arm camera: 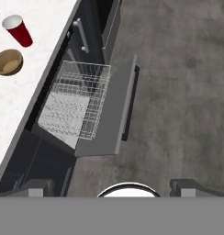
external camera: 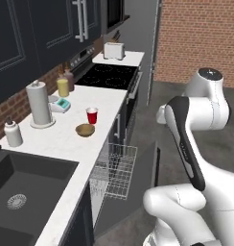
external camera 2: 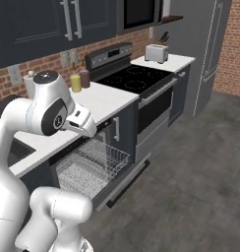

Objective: Pick up the cup and bowl from the counter, place them in the dishwasher, and close the dishwasher door.

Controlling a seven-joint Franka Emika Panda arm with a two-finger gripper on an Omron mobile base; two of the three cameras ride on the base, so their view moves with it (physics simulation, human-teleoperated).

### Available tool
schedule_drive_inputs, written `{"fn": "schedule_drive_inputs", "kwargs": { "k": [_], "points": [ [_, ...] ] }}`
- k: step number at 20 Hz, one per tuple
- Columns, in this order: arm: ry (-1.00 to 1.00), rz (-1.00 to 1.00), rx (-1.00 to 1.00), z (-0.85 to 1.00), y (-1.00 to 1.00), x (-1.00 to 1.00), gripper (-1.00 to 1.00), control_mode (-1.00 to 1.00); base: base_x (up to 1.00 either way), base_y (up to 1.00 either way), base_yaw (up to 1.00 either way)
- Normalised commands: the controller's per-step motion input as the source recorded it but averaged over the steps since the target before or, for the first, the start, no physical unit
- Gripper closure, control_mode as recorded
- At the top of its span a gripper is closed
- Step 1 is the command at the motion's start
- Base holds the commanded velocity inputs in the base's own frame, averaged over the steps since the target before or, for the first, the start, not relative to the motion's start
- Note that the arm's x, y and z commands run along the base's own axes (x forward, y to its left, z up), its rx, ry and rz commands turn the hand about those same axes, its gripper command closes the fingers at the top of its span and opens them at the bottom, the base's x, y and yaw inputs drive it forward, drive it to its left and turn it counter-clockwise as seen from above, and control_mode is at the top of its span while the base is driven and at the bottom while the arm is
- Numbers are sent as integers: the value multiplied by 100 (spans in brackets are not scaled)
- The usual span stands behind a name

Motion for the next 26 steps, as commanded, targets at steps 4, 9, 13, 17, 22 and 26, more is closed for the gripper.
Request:
{"fn": "schedule_drive_inputs", "kwargs": {
  "k": [4, 9, 13, 17, 22, 26],
  "points": [
    [0, 0, 0, 0, 0, 0, -100, 100, 0, 38, 0],
    [0, 0, 0, 0, 0, 0, -100, 100, 0, 29, 0],
    [0, 0, 0, 0, 0, 0, -100, 100, -16, 0, 0],
    [0, 0, 0, 0, 0, 0, -100, 100, -25, 9, 0],
    [-6, 0, 10, 0, 40, 5, -100, -100, 1, 11, 0],
    [-11, 0, 18, -1, 92, 25, -100, -100, 0, 0, 0]
  ]
}}
